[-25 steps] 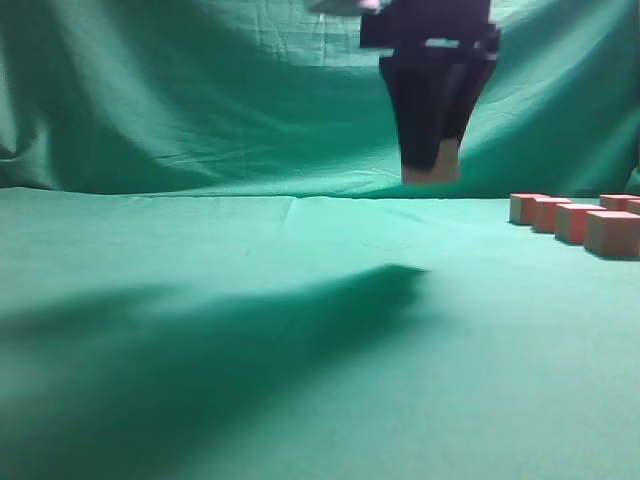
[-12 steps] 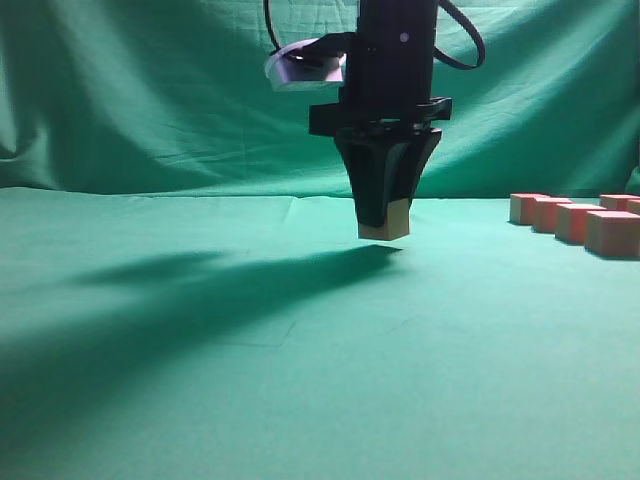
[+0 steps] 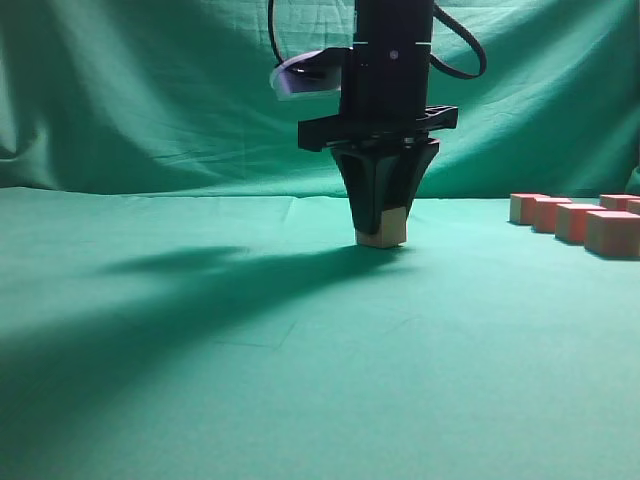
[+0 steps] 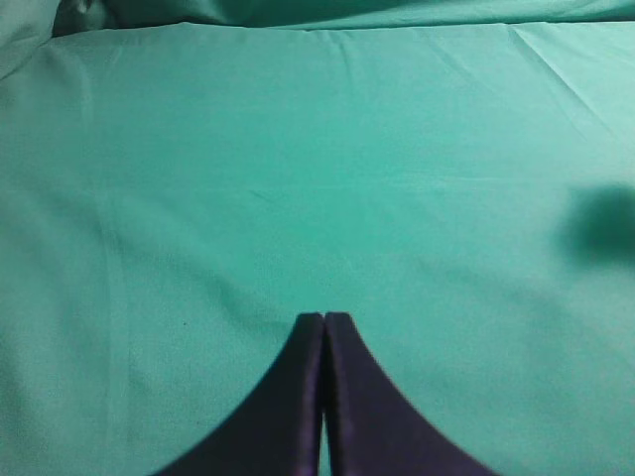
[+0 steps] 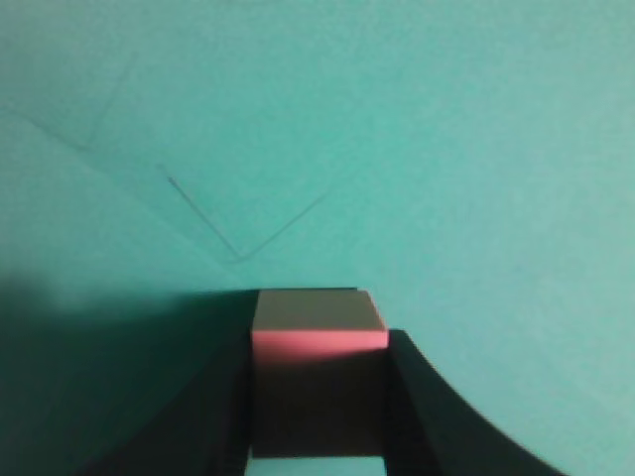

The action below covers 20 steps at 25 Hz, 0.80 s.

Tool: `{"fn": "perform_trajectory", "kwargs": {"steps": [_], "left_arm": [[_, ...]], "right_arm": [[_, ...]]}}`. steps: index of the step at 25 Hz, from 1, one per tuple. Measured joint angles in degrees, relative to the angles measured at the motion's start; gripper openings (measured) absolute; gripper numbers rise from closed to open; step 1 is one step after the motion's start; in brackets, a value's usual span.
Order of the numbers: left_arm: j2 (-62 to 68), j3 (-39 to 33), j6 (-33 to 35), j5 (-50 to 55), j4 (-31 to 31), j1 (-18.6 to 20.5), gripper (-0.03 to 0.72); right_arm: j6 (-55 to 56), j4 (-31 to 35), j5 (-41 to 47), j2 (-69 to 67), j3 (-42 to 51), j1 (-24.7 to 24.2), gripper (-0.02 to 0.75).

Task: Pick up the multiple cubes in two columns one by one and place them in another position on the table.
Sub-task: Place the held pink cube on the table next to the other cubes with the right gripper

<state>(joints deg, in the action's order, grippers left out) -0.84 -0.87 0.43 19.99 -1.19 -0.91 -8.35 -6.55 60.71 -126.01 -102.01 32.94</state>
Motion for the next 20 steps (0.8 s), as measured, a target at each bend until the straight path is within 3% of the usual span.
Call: {"fn": "perform_trajectory", "kwargs": {"steps": [10,20], "left_arm": [[0.0,0.0,0.0,0.0,0.0,0.0,0.0],[0.0,0.0,0.0,0.0,0.0,0.0,0.0]], "right_arm": [[2.6,-1.69,0.57,0.0,0.0,-1.27,0.268],[1.73,3.0,0.71,0.0,0.0,-1.98,0.268]]}}
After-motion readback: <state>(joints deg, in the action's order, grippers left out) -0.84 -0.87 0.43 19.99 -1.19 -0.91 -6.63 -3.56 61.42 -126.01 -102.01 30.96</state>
